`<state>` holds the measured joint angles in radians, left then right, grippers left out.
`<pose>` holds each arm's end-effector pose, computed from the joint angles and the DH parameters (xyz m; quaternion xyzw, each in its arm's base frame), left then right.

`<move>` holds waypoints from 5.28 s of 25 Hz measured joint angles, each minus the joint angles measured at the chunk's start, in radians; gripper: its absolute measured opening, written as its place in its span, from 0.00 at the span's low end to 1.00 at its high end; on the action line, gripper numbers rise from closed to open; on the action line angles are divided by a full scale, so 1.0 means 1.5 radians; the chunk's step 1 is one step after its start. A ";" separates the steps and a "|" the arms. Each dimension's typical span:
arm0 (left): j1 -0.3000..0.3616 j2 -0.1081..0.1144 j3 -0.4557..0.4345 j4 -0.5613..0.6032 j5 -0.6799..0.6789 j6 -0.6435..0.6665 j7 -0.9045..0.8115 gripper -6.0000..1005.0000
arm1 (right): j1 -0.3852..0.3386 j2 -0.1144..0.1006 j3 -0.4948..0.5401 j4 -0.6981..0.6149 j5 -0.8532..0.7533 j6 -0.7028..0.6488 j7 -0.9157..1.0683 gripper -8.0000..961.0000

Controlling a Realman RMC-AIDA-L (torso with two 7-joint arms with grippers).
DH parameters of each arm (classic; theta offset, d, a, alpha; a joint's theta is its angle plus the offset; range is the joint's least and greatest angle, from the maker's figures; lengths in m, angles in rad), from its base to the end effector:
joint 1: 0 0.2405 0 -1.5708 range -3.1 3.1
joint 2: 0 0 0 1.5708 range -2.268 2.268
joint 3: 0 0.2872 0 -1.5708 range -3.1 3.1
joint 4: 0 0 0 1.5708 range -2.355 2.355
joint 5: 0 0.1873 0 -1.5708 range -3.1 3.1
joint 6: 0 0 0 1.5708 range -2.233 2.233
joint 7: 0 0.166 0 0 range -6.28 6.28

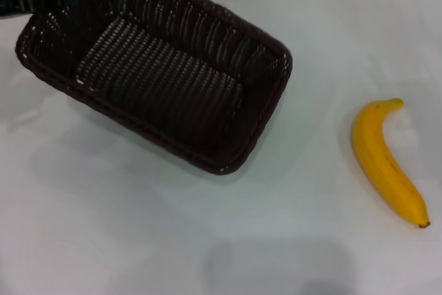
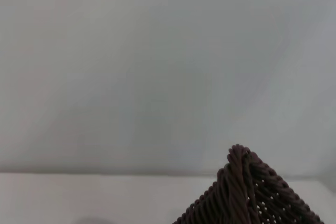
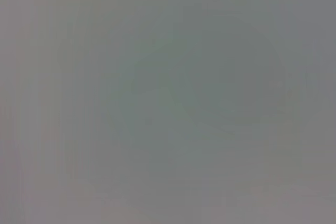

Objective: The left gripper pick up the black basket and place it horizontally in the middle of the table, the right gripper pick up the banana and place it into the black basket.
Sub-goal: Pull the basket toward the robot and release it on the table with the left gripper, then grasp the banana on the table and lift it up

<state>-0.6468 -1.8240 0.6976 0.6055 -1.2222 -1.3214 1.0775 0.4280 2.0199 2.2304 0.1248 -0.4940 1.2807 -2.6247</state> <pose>-0.2820 0.4264 0.0826 -0.8141 -0.4673 -0.2574 0.2296 0.3548 0.3588 0.0614 -0.6316 0.2466 0.3903 0.6229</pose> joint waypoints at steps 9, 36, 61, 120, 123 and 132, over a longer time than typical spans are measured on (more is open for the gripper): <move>0.040 -0.086 -0.112 0.001 -0.055 0.009 0.032 0.19 | 0.000 -0.003 0.000 0.002 0.000 -0.001 -0.002 0.89; 0.076 -0.172 -0.113 -0.144 -0.173 0.084 0.138 0.20 | -0.001 -0.011 0.002 0.036 0.001 -0.045 -0.008 0.89; 0.190 -0.166 -0.119 -0.117 -0.247 -0.023 0.151 0.55 | -0.005 -0.006 0.018 0.036 0.001 -0.047 -0.007 0.89; 0.240 -0.170 -0.119 -0.317 -0.714 -0.028 0.857 0.87 | 0.032 -0.006 -0.339 1.218 -1.458 0.282 1.589 0.89; 0.239 -0.170 -0.119 -0.316 -0.723 -0.027 0.857 0.87 | 0.063 -0.006 -0.403 1.219 -1.504 0.320 1.649 0.89; 0.218 -0.169 -0.119 -0.314 -0.738 -0.006 0.857 0.87 | 0.082 -0.003 -0.506 1.192 -1.519 0.346 1.781 0.89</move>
<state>-0.3203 -2.0769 0.5185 0.1352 -2.3288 -1.3297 2.3632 0.5507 2.0158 1.4711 1.9132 -2.7719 1.7998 0.0471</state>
